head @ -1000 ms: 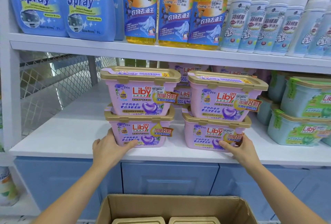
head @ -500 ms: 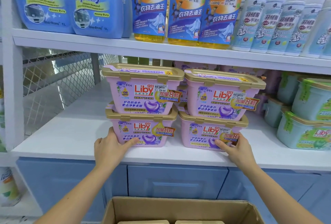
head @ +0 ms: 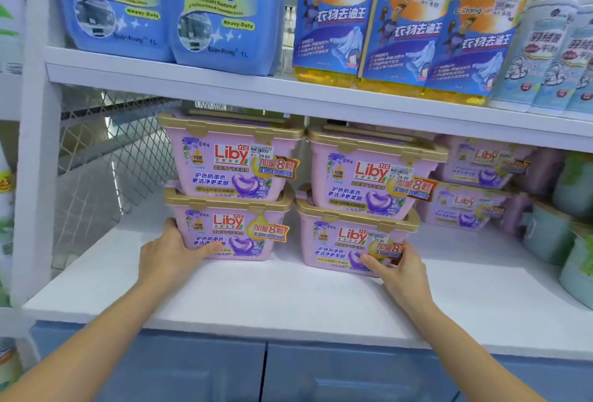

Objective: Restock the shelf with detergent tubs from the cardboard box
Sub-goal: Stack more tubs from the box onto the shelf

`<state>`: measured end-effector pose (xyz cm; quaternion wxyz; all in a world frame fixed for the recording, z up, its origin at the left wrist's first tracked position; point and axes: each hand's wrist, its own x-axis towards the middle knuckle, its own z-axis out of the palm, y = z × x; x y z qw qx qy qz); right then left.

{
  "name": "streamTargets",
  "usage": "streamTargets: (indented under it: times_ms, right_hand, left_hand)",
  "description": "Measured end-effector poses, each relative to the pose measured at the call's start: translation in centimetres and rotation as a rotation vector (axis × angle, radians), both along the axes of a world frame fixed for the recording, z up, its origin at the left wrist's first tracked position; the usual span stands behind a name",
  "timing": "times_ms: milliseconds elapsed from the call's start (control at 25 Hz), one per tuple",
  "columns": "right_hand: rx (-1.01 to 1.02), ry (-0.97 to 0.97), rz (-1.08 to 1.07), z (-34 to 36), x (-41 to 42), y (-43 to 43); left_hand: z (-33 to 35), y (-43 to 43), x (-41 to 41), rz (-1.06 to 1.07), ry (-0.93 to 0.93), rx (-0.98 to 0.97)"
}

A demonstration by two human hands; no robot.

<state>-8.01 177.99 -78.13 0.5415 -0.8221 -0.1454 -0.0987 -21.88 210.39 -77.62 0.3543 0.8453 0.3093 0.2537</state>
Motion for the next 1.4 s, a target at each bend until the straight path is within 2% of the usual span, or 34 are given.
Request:
streamTargets:
  times_ms: [280,560,680,840,960,1400]
  right_hand:
    - [-0.023,-0.012,-0.001,-0.3,2.6,7.2]
    - [-0.067,-0.007,-0.002,-0.3,6.2,12.8]
    - [-0.051,0.013,0.025,0.0,7.7,14.2]
    - [-0.036,-0.053,0.068,-0.3,9.5,15.6]
    - [-0.071,-0.087,0.063,-0.4,11.1,16.0]
    - [-0.187,-0.087,0.022,-1.3,14.8,15.4]
  left_hand:
    - [-0.4,7.4,2.3,-0.026,-0.081,-0.134]
    - [-1.5,14.4,5.8,-0.048,-0.096,-0.135]
    - [-0.5,14.8,6.8,-0.061,-0.073,-0.1]
    - [-0.1,15.3,8.0,-0.06,-0.089,-0.077]
    - [-0.3,16.0,8.9,-0.126,-0.106,-0.07]
    - [-1.3,17.5,11.5,-0.118,-0.038,0.035]
